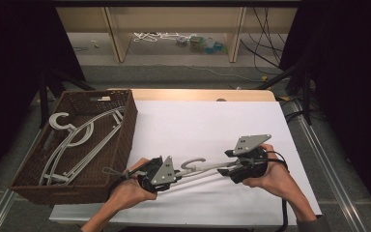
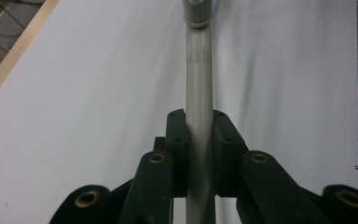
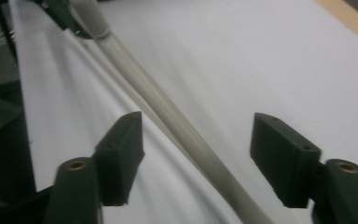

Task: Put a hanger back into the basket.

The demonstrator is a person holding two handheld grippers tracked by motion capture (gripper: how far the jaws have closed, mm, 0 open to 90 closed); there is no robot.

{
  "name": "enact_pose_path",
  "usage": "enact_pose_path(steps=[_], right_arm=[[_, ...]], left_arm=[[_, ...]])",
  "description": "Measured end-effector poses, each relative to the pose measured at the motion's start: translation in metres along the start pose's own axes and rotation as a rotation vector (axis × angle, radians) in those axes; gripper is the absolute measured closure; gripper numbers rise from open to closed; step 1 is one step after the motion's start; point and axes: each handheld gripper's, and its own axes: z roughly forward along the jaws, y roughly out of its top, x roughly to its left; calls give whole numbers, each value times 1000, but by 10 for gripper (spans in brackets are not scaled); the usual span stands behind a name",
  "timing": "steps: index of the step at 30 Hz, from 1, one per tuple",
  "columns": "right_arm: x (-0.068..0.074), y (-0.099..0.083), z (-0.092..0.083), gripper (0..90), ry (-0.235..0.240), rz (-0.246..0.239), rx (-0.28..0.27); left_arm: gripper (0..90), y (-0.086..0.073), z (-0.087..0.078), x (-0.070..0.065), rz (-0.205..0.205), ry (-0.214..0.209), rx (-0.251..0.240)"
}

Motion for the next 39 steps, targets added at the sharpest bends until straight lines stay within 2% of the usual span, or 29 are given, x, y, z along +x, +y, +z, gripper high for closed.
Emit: enact_pose_path(steps=[1, 2, 3, 4, 5, 9, 10, 11, 12, 13, 14, 15, 18, 19, 20, 21, 22, 23, 26, 29, 31, 32, 37, 39], right_arm=[[-1, -1, 0, 330, -21, 5, -15], [-3, -2, -3, 294, -45, 31, -38], [-3, -2, -3, 294, -45, 31, -38], [-4, -3, -5, 276, -69, 53, -84], [-4, -3, -5, 276, -69, 53, -84], [-6, -8, -9, 231, -111, 109, -151], [-5, -11, -11, 239, -130, 124, -179], [-5, -11, -11, 239, -130, 124, -179], [-3, -14, -12, 238, -140, 141, -212], [-3, -14, -12, 238, -140, 141, -212], [-1, -19, -13, 238, -139, 149, -241], [-1, -19, -13, 238, -139, 149, -241], [6, -27, -13, 227, -168, 171, -285], [6, -27, -13, 227, -168, 171, -285], [10, -30, -12, 232, -175, 181, -311], [10, -30, -12, 232, -175, 181, -311], [12, -32, -13, 250, -186, 171, -320], [12, -32, -13, 250, -186, 171, -320], [19, -37, -8, 209, -197, 186, -341], [22, -41, -5, 204, -197, 182, -332], [25, -44, -4, 188, -198, 192, -333], [26, -47, -2, 174, -195, 194, -334], [26, -53, -1, 172, -198, 216, -336], [27, -55, 1, 172, -196, 208, -349]], left_arm=[[794, -1, 0, 1, -11, 2, -2], [794, -1, -1, 4, -31, 5, -5], [794, -2, -2, 5, -51, 6, -12], [794, -3, -4, 7, -90, 5, -26], [794, -4, -5, 9, -109, 7, -30], [794, -7, -16, 19, -200, 28, -57], [794, -8, -20, 22, -241, 33, -73], [794, -8, -20, 22, -241, 33, -73], [794, -9, -23, 24, -266, 33, -84], [794, -10, -25, 26, -275, 30, -92], [794, -11, -30, 29, -317, 31, -117], [794, -11, -30, 29, -317, 31, -117], [794, -12, -41, 36, -390, 31, -180], [794, -12, -41, 36, -390, 31, -180], [794, -12, -47, 38, -404, 36, -183], [794, -12, -49, 39, -408, 34, -193], [794, -13, -56, 42, -434, 42, -222], [794, -13, -56, 42, -434, 42, -222], [794, -17, -67, 45, -474, 44, -247], [794, -17, -70, 44, -484, 62, -259], [794, -16, -72, 43, -495, 45, -270], [794, -14, -74, 44, -514, 19, -292], [794, -6, -83, 48, -527, 14, -309], [794, -1, -90, 50, -504, 31, -305]])
